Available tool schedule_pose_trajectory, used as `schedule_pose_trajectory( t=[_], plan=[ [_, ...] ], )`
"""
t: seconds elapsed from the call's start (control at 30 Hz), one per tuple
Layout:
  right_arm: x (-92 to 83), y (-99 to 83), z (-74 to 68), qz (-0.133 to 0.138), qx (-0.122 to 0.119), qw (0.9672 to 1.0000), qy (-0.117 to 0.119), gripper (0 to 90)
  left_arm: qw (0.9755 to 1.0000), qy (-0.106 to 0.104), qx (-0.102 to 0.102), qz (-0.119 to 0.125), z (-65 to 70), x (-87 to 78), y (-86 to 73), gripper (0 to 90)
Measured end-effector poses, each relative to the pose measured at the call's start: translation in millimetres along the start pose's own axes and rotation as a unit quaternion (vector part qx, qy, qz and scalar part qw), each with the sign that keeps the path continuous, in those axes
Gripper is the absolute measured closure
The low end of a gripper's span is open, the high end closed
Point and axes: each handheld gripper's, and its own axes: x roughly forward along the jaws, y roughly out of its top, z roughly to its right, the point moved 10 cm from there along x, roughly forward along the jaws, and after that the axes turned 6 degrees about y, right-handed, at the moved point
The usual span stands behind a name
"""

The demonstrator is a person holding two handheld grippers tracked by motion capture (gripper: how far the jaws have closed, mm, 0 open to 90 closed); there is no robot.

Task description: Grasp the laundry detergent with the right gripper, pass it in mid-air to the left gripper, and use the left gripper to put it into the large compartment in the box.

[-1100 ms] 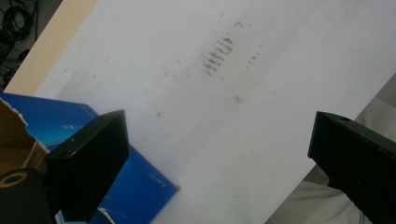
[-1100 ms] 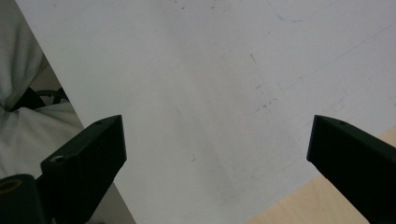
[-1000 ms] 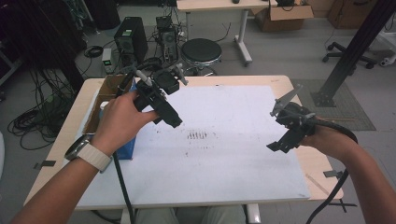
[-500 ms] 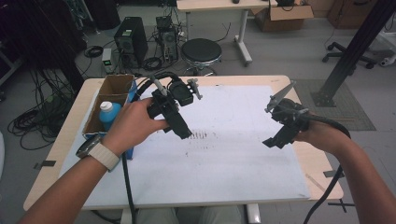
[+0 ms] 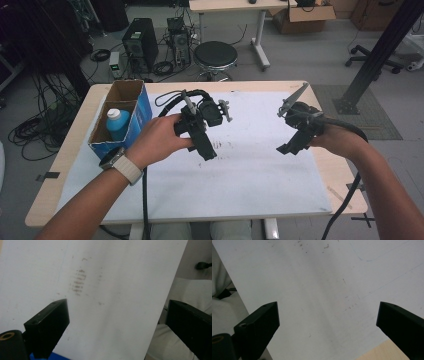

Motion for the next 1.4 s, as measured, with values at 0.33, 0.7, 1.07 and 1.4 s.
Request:
schedule_pose_trajectory(
  t=[0.33, 0.7, 1.07, 1.4],
  plan=[
    [4.8, -0.4, 6.3, -0.006, 0.002, 1.0000, 0.002, 4.4, 1.0000, -0.007, 0.005, 0.004, -1.1, 4.0, 2.4, 6.3],
    [4.5, -0.9, 7.0, -0.008, 0.001, 1.0000, 0.000, 4.5, 0.9999, -0.012, 0.006, 0.002, -2.3, 5.2, 4.3, 6.3],
    [6.3, -1.2, 7.0, -0.011, 0.000, 0.9999, 0.001, 4.5, 0.9999, -0.013, 0.004, 0.004, -4.2, 5.8, 4.4, 6.3],
    [5.4, -3.7, 3.0, -0.012, 0.003, 0.9999, 0.000, 4.5, 0.9999, -0.012, 0.001, 0.006, -4.1, 4.4, 3.9, 6.3]
  ],
)
